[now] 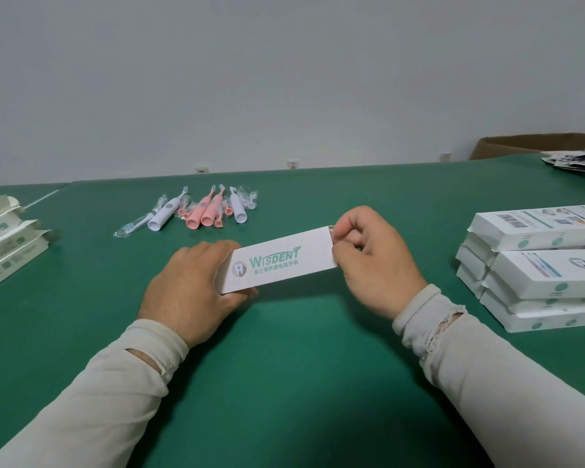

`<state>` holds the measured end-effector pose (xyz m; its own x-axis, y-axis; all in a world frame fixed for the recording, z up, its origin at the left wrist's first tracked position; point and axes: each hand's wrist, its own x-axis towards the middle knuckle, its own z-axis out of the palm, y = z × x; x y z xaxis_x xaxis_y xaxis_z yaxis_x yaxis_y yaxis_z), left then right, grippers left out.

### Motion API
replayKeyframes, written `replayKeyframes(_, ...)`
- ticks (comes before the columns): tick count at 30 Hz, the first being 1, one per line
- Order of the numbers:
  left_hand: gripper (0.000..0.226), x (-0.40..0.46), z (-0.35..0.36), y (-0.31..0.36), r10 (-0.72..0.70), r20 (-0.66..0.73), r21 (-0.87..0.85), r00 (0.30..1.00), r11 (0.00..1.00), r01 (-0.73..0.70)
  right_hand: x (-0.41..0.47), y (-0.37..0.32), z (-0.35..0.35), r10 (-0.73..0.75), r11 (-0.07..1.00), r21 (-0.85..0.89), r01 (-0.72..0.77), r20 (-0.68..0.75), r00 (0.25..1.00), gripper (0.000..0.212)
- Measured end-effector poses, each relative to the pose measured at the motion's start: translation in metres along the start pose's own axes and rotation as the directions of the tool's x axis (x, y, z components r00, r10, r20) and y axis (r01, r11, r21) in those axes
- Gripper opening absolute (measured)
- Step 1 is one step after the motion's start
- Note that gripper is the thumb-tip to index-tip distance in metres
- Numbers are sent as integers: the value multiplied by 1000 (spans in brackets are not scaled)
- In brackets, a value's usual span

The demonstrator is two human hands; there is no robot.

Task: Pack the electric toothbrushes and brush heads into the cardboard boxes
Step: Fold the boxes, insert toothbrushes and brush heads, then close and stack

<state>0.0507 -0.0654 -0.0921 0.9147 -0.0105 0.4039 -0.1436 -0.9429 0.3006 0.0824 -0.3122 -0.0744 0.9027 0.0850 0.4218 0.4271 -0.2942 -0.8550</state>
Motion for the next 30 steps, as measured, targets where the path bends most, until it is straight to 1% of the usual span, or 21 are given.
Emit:
replayKeyframes(1, 51, 0, 0, 0, 0, 4, -9, 1000, 1000, 0, 0, -1, -1, 6, 1000, 13, -7, 50, 999, 17)
replayKeyframes(2, 51, 0, 1, -1, -4, 9, -21, 1000, 1000, 4, 1, -2, -3, 3, 1000, 26, -4, 57, 998, 17)
replayKeyframes(4, 52, 1, 0, -4, -16, 20, -41, 1000, 999, 17, 4, -3, -12, -36, 999, 29, 36, -11, 999, 18)
replayKeyframes(5, 52, 2, 0, -6, -20, 23, -43, 1000, 999, 21, 5, -2, -19, -69, 998, -3, 69, -27, 997, 24)
replayKeyframes(6, 53, 2, 0, -7, -21, 24, -45, 999, 999, 22, 6, -1, -27, -101, 992, -69, 101, 10, 995, 33)
replayKeyframes(7, 53, 2, 0, -8, -22, 22, -48, 1000, 999, 23, 6, 0, -33, -119, 978, -163, 134, 99, 988, 46)
replayKeyframes(9, 52, 2, 0, -9, -20, 17, -61, 1000, 998, 21, 4, 6, -39, -89, 932, -311, 184, 297, 951, 66)
replayKeyframes(10, 52, 2, 1, -10, -18, 17, -67, 1000, 998, 19, 4, 9, -38, -71, 926, -326, 192, 347, 935, 68)
replayKeyframes(11, 52, 2, 1, -10, -14, 20, -71, 1000, 997, 15, 4, 11, -36, -70, 934, -304, 185, 353, 933, 63)
replayKeyframes(14, 53, 2, 2, -10, 5, 27, -84, 1000, 996, -3, 4, 12, -30, -104, 964, -212, 161, 255, 961, 40)
replayKeyframes(16, 53, 2, 2, -10, 14, 30, -94, 999, 996, -11, 3, 11, -28, -124, 970, -180, 162, 207, 971, 32)
replayKeyframes(20, 54, 2, 4, -12, 11, 26, -148, 1000, 989, -7, -1, 9, -18, -141, 986, -69, 150, 116, 983, 28)
replayKeyframes(24, 52, 2, 6, -13, 9, -5, -202, 1000, 979, -10, -6, 4, -4, -191, 982, 8, 191, -1, 982, 25)
replayKeyframes(26, 51, 2, 7, -13, 8, -19, -218, 1000, 976, -12, -6, 3, -1, -190, 982, 7, 190, -3, 982, 26)
replayKeyframes(30, 50, 3, 7, -14, -6, -24, -212, 1000, 977, 1, -6, 4, -4, -161, 987, 26, 159, 97, 982, 32)
